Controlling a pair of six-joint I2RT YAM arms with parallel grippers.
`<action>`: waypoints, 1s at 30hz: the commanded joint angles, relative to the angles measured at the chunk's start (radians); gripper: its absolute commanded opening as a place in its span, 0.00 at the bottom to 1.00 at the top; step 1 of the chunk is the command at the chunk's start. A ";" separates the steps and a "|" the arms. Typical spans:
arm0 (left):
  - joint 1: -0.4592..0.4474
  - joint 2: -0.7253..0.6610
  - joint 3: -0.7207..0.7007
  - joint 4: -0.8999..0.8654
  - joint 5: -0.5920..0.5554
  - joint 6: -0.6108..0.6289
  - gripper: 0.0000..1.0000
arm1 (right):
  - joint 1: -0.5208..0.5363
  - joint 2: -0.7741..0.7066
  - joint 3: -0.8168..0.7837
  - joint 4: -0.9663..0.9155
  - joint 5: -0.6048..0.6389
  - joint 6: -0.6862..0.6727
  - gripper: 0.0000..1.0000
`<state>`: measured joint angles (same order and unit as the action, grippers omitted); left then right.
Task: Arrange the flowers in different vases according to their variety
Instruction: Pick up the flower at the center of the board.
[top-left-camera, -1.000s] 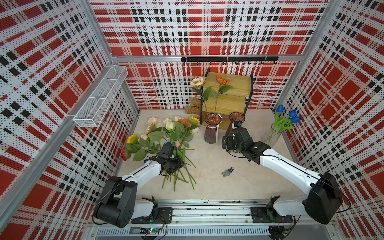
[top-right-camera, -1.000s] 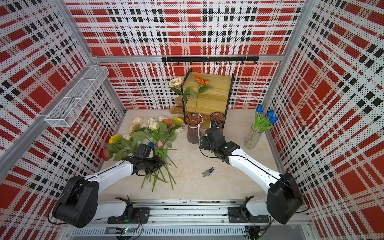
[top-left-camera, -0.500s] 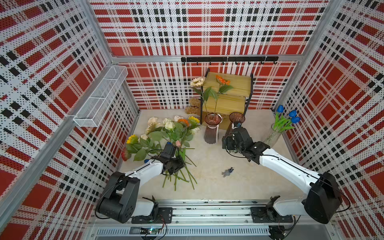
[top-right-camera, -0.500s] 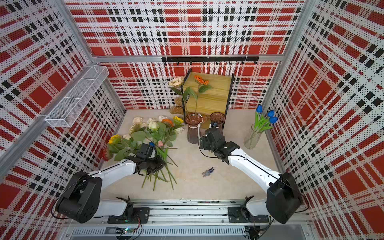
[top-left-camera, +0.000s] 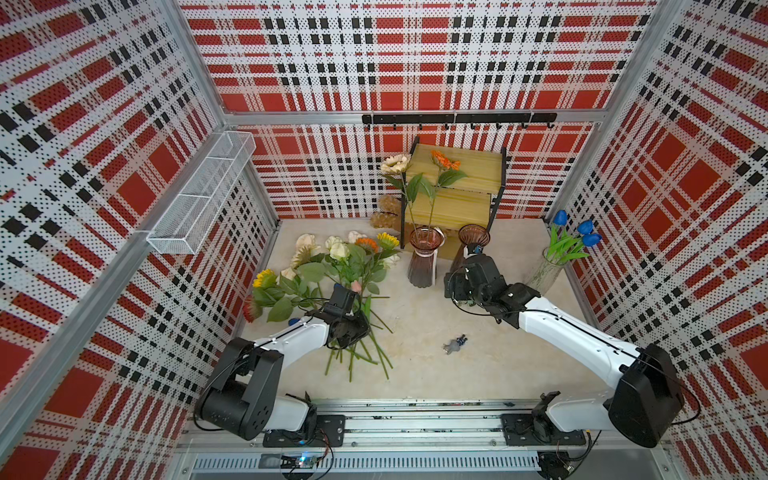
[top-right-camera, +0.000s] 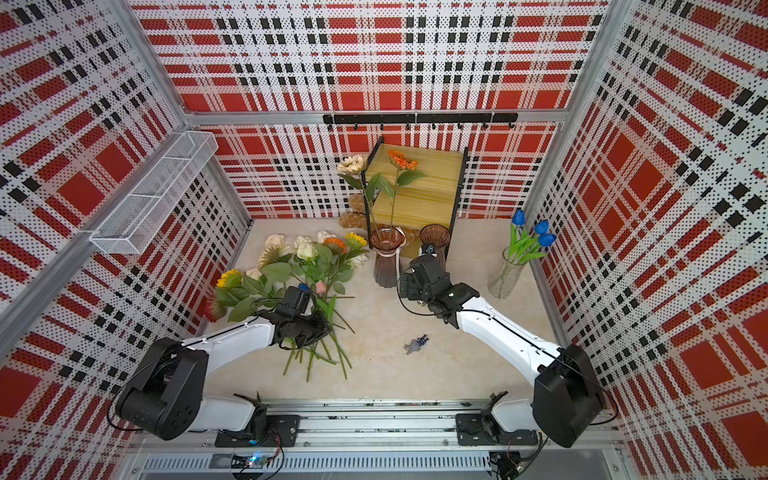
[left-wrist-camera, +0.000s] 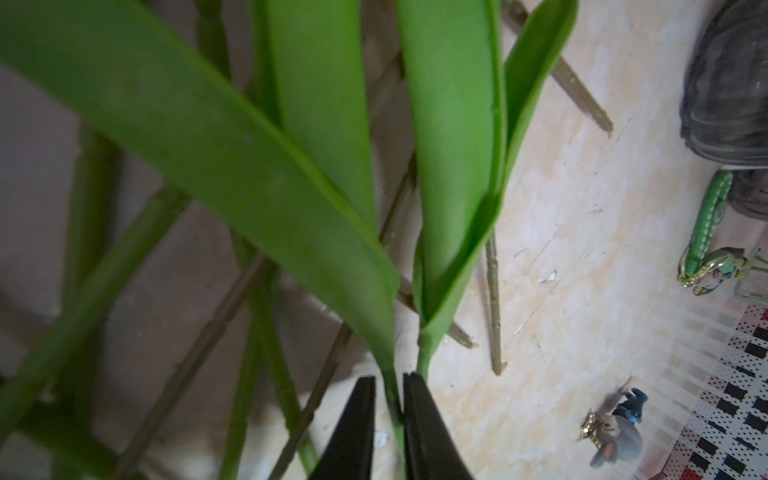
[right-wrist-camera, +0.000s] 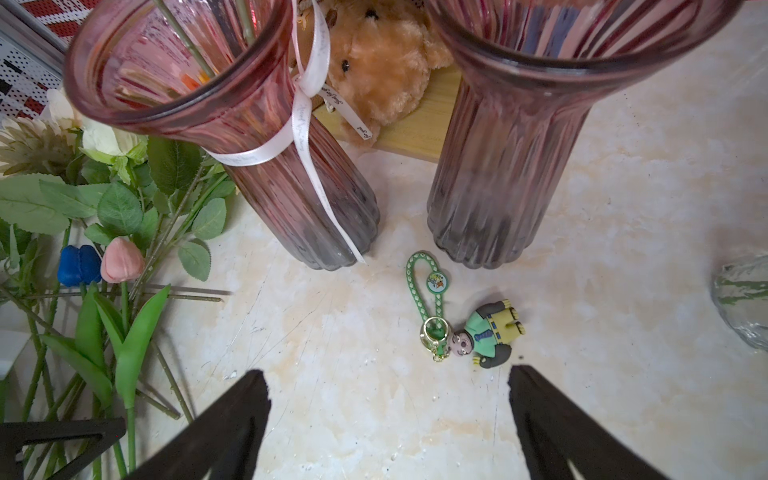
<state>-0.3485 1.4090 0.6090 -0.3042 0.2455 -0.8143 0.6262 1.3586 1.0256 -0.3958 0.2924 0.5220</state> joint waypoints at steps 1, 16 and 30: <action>-0.004 0.007 0.024 0.005 -0.015 0.009 0.13 | 0.003 -0.001 0.025 -0.001 0.007 0.006 0.95; 0.013 -0.173 0.157 -0.152 -0.054 0.023 0.00 | 0.045 0.082 0.080 0.038 -0.302 -0.080 0.96; -0.031 -0.273 0.324 -0.117 -0.048 0.202 0.00 | 0.189 0.305 0.308 0.061 -0.716 -0.111 0.93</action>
<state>-0.3672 1.1610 0.9157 -0.4377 0.1787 -0.6731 0.8001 1.6360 1.2907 -0.3397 -0.3374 0.4274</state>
